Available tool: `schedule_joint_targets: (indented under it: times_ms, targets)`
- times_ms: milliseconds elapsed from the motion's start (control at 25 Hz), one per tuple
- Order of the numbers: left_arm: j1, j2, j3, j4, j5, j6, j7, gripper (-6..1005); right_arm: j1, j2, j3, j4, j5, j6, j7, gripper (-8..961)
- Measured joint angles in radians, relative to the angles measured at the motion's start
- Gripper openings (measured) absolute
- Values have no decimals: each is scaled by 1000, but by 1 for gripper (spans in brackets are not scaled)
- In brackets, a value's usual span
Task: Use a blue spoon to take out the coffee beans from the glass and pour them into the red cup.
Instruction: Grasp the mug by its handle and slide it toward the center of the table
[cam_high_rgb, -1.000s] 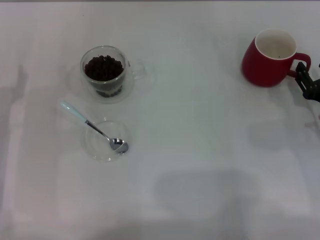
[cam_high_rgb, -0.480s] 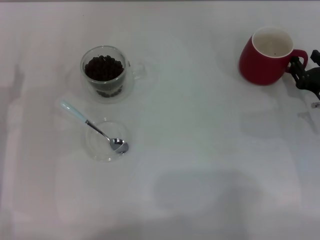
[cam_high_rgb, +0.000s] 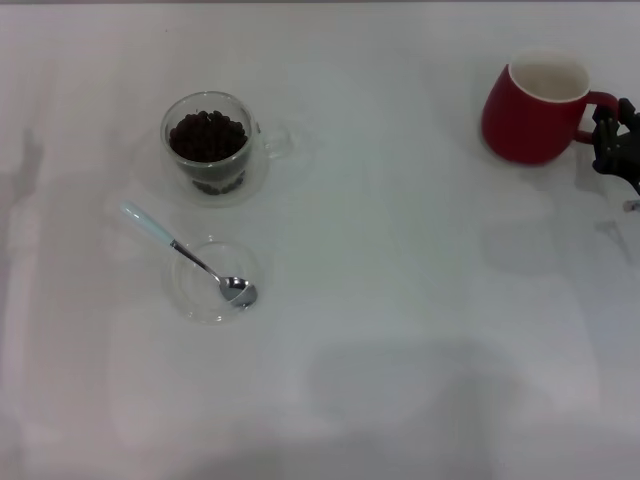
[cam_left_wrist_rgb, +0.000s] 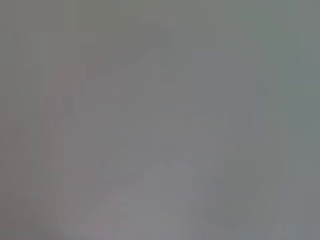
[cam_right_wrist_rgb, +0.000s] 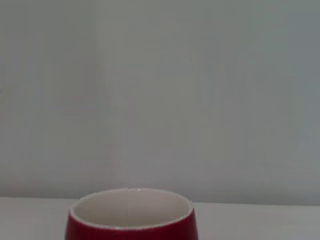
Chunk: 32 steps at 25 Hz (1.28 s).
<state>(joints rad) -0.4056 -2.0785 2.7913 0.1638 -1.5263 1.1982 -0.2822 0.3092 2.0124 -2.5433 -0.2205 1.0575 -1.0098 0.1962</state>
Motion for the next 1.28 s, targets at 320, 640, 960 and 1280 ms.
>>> schedule_joint_targets:
  times_ms: [320, 640, 960, 1280]
  targets:
    - [-2, 0, -25, -6, 0, 0, 0, 875, 2, 0, 0, 0, -1, 0, -5, 168]
    - [-6, 0, -41, -24, 0, 0, 0, 875, 3, 0, 0, 0, 0, -5, -6, 157]
    - [-12, 0, -52, -24, 0, 0, 0, 875, 5, 0, -1, 8, -8, -7, -48, 153]
    - [-27, 2, -53, -26, 0, 0, 0, 875, 1, 0, -13, 4, -10, -7, -136, 150]
